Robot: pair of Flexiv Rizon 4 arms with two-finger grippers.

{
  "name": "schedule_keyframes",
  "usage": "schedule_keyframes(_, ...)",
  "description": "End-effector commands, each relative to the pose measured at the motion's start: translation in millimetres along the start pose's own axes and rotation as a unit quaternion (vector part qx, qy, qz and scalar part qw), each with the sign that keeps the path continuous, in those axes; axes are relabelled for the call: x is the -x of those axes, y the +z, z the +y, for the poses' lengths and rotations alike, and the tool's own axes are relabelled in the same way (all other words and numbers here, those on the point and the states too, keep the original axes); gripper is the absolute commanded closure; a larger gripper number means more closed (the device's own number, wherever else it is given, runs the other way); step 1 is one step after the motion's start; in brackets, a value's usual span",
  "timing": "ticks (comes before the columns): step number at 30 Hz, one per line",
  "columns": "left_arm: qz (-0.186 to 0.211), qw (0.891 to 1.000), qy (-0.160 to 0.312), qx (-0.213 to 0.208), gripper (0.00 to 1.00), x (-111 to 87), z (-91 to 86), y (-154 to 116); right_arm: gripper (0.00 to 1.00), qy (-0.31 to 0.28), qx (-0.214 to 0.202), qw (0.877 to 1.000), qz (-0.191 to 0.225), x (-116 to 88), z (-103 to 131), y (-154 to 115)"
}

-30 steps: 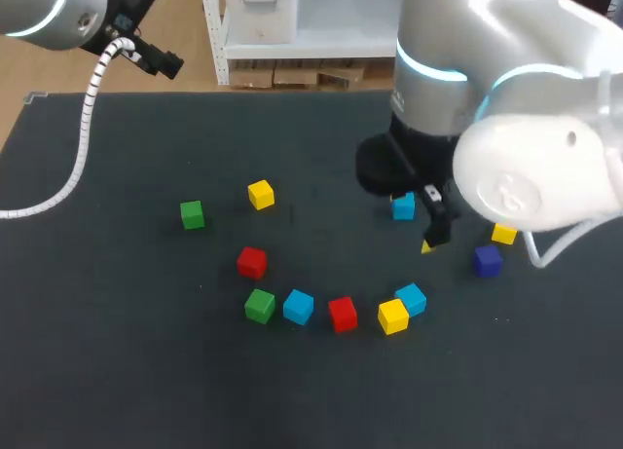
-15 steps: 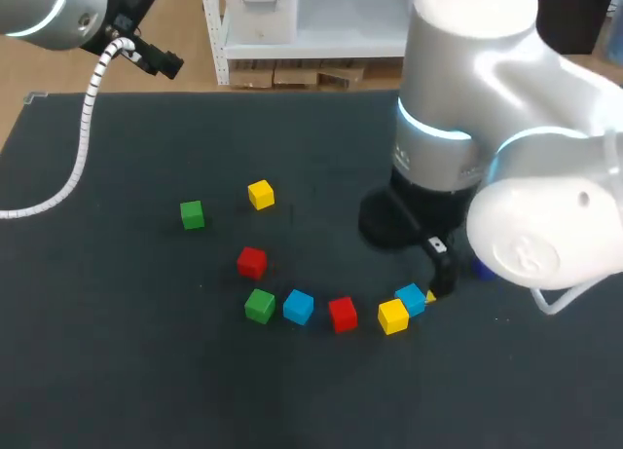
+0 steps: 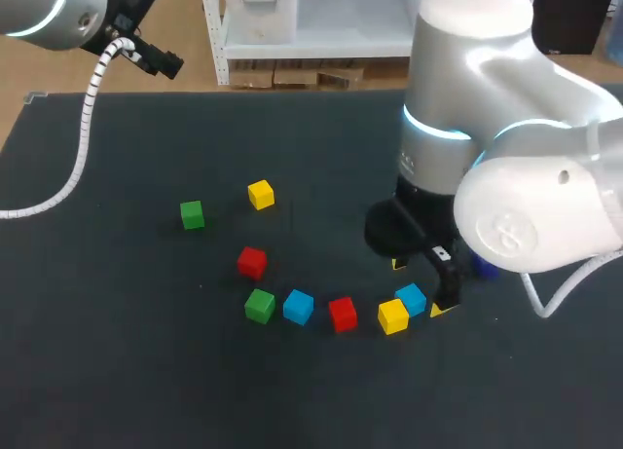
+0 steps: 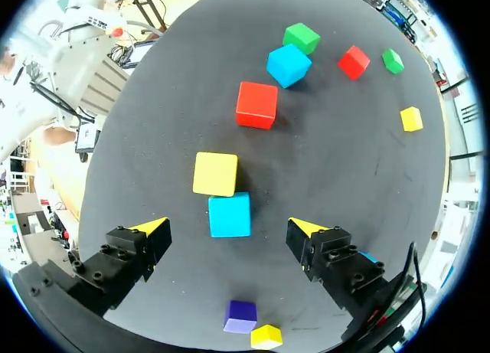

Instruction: Place the blue cubes, place green cubes on the blue cubes, place the yellow cubes on the green cubes, then place the red cubes on the yellow cubes, and place purple cube on the red cubes.

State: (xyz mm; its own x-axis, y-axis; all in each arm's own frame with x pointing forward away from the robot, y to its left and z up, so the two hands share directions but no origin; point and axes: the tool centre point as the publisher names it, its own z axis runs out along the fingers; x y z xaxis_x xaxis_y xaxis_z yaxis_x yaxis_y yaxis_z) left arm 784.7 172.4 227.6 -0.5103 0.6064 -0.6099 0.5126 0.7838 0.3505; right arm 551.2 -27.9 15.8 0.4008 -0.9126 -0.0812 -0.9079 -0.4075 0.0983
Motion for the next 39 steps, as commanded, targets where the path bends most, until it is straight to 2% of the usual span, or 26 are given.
schedule_keyframes(1,-0.001,1.0,0.001,-0.002,0.0,-0.7,1.0,-0.4,0.0,-0.003,0.004,1.0,0.002,4.0,-5.0,5.5)
schedule_keyframes(8,-0.001,1.0,0.001,-0.002,0.0,-0.7,1.0,-0.4,0.0,-0.007,0.012,1.0,0.007,2.7,-9.0,14.2)
schedule_keyframes(10,-0.001,1.0,0.001,-0.002,0.0,-0.7,1.0,-0.4,0.06,-0.007,0.013,1.0,0.009,2.3,-9.4,15.3)
schedule_keyframes(12,-0.001,1.0,0.001,-0.002,0.0,-0.7,1.0,-0.4,0.25,-0.007,0.014,1.0,0.011,1.5,-10.0,16.6)
schedule_keyframes(13,-0.001,1.0,0.001,-0.002,0.0,-0.7,1.0,-0.4,0.3,-0.006,0.015,1.0,0.012,1.1,-10.3,17.1)
schedule_keyframes(15,-0.001,1.0,0.001,-0.002,0.0,-0.7,1.0,-0.4,0.5,-0.005,0.015,1.0,0.013,0.7,-10.8,18.0)
schedule_keyframes(18,-0.001,1.0,0.001,-0.002,0.0,-0.7,1.0,-0.4,0.52,-0.004,0.016,1.0,0.013,-0.2,-11.5,19.8)
schedule_keyframes(22,-0.001,1.0,0.001,-0.002,0.0,-0.7,1.0,-0.4,0.61,-0.001,0.017,1.0,0.014,-0.5,-11.8,20.2)
schedule_keyframes(24,-0.001,1.0,0.001,-0.002,0.0,-0.7,1.0,-0.4,0.68,0.0,0.017,1.0,0.014,-0.8,-12.4,19.5)
schedule_keyframes(26,-0.001,1.0,0.001,-0.002,0.0,-0.7,1.0,-0.4,0.84,0.003,0.016,1.0,0.013,-1.5,-13.1,17.4)
schedule_keyframes(29,-0.001,1.0,0.001,-0.002,0.0,-0.7,1.0,-0.4,0.91,0.026,0.021,0.999,0.018,-3.4,-17.2,14.2)
schedule_keyframes(31,-0.001,1.0,0.001,-0.002,0.0,-0.7,1.0,-0.4,1.0,0.044,0.019,0.999,0.011,-4.1,-22.8,10.8)
schedule_keyframes(39,-0.001,1.0,0.001,-0.002,0.0,-0.7,1.0,-0.4,1.0,0.097,0.01,0.995,0.0,0.6,-53.6,-10.0)
